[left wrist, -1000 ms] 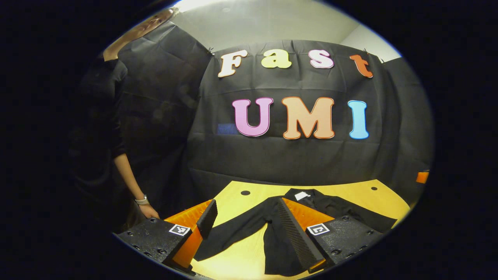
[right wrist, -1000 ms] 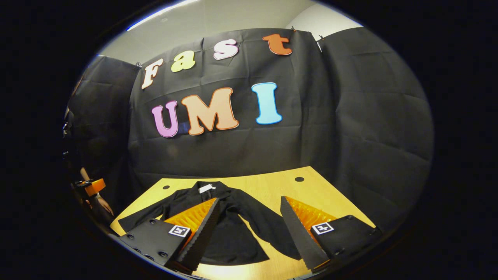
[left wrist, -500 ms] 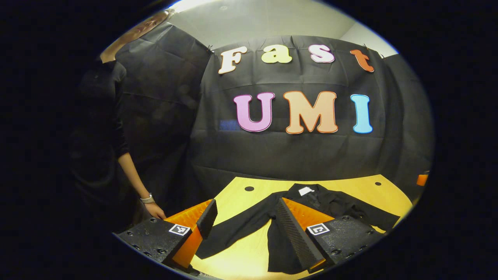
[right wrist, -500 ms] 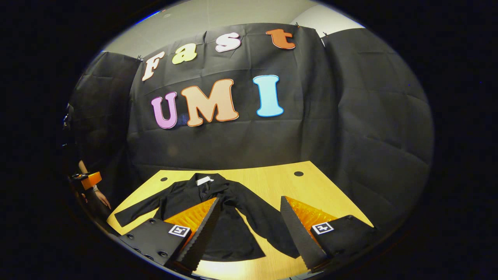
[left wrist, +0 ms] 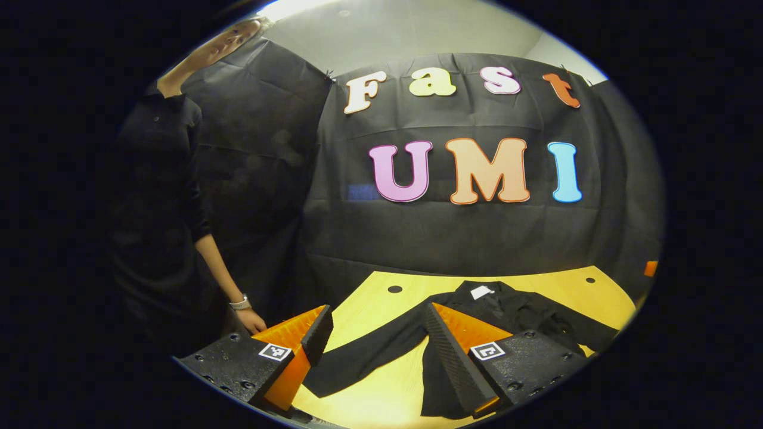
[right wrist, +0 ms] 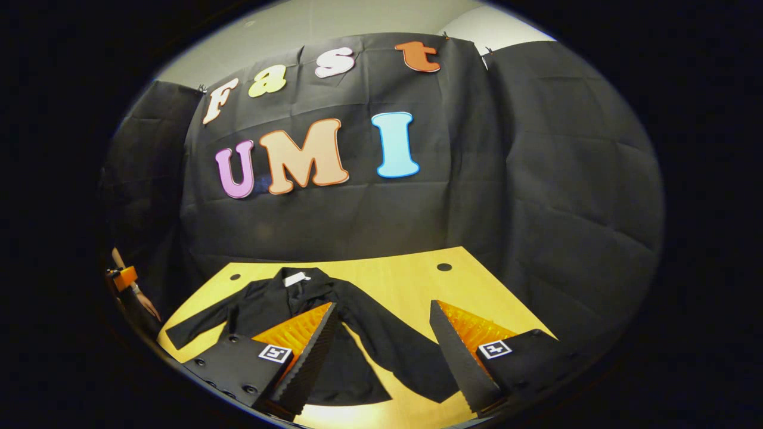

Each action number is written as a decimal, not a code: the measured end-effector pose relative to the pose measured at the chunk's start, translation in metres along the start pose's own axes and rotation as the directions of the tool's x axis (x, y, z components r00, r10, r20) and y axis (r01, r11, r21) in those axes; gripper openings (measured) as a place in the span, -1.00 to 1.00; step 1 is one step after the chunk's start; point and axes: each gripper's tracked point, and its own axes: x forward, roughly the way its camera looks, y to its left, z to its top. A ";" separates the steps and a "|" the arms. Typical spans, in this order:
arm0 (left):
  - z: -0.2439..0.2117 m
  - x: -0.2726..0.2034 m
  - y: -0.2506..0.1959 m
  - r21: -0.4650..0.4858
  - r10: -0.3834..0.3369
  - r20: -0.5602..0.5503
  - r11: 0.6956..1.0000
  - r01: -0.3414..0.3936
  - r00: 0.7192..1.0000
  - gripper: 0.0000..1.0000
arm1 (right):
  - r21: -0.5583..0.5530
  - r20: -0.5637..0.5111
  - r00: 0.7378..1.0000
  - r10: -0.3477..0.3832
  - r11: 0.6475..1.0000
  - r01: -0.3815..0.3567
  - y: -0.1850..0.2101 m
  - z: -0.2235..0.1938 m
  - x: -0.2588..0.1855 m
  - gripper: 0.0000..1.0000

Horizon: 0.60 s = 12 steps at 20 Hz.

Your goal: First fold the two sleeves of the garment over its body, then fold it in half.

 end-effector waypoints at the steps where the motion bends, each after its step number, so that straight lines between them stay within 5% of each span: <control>1: -0.001 0.000 0.002 0.004 0.001 -0.002 1.000 -0.001 1.000 0.85 | 0.000 -0.007 1.000 -0.008 1.000 0.008 -0.005 -0.005 0.004 0.94; 12: -0.004 -0.003 0.001 0.043 0.006 -0.009 0.999 -0.006 1.000 0.84 | 0.007 -0.157 0.985 -0.074 0.997 0.076 -0.070 -0.070 0.061 0.94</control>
